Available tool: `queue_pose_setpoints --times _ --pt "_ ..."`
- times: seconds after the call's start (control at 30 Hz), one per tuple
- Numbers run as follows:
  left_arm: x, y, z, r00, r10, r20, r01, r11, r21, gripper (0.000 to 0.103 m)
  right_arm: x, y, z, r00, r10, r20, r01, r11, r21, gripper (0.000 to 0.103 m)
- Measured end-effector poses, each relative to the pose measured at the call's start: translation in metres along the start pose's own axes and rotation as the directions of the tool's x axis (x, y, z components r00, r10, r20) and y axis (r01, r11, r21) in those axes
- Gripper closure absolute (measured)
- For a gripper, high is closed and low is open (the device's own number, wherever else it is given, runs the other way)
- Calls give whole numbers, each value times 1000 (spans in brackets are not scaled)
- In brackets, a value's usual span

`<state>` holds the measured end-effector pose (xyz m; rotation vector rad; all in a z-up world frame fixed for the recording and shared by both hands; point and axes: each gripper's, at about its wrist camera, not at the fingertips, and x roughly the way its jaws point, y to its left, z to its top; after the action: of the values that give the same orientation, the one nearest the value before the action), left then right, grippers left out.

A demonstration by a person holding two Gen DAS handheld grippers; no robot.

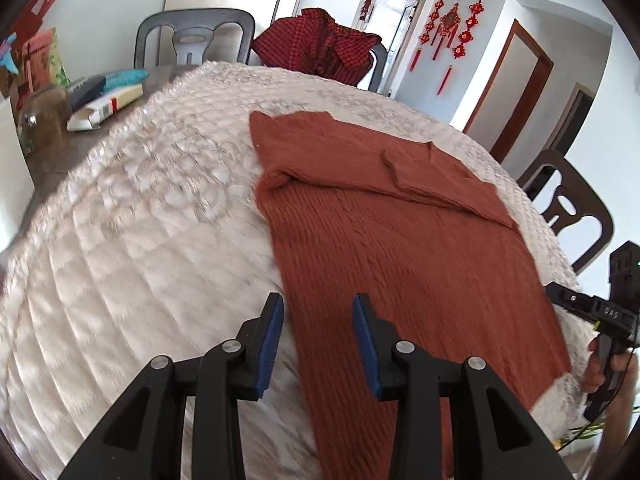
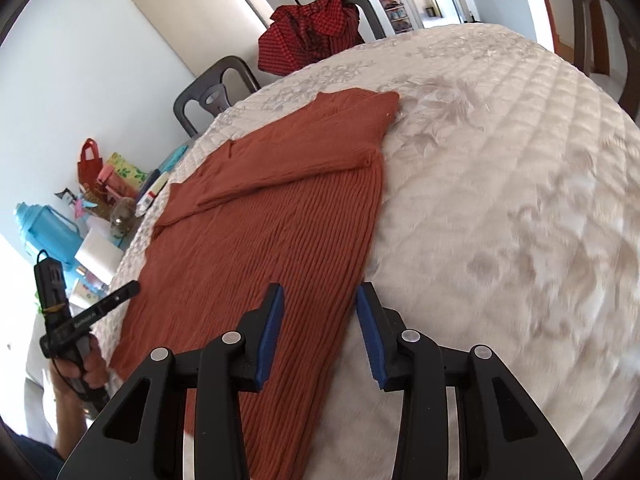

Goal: Fold small clothes
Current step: 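Move the right gripper to the side edge of the sweater body, then grasp the sweater side edge with the right gripper while the left gripper grasps the hem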

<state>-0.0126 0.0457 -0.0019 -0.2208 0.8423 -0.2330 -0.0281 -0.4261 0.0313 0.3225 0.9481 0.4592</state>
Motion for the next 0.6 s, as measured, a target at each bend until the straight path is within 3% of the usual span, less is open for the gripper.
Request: queue_pose_setpoints --times 0.23,0.4,0.6 --pt "-14 -6 -22 999 -51 -5 51 998 -33 64 -13 6 -27 994 110 -25 -109 993 42 62" --pt "-27 -4 -37 995 -96 -1 96 992 -86 64 -19 10 -45 976 206 -73 -200 976 81 62" --pt "-21 -3 -36 984 -176 -6 173 976 -134 64 -18 14 -45 969 230 -91 -223 972 75 63"
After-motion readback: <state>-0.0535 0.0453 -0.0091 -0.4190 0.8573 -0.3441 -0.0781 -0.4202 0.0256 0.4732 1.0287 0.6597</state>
